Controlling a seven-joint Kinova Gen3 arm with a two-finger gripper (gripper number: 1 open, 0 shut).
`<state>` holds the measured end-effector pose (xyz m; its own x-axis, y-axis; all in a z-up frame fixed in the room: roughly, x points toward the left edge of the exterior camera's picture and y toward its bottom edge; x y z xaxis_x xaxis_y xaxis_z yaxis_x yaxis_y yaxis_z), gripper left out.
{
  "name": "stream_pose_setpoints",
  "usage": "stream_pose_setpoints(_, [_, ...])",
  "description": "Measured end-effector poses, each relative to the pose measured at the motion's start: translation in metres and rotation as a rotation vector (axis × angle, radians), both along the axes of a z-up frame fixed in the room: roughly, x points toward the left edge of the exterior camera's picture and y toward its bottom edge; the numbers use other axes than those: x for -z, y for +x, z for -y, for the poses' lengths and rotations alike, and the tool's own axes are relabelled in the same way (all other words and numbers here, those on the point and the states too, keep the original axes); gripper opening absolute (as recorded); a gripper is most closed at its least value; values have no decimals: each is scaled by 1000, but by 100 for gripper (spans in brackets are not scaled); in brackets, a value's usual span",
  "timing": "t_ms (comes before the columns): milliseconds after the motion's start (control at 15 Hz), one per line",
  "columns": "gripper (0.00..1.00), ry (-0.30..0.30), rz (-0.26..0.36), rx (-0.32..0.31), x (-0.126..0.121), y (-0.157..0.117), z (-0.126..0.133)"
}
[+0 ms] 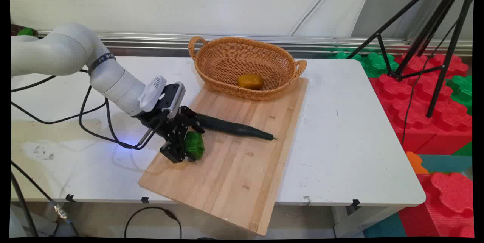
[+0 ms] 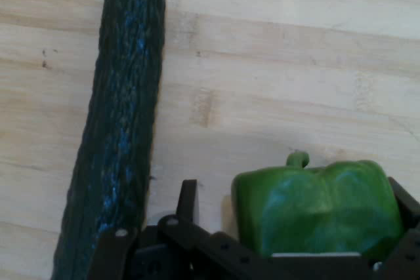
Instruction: Pick up the potato from the vegetable basket
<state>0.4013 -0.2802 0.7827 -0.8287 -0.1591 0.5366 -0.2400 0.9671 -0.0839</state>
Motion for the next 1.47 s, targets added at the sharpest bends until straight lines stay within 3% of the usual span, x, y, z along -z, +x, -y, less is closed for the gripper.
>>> stream_pose_setpoints(267, [100,-9,-32,-15,-11,5,-2])
stream_pose_setpoints(800, [100,-46,-151,-80,-74,33,-3])
stream_pose_setpoints(1133, [100,-75,-216,-166,-106,54,14])
stream_pose_setpoints(1467, [100,-103,-247,-240,-116,67,43])
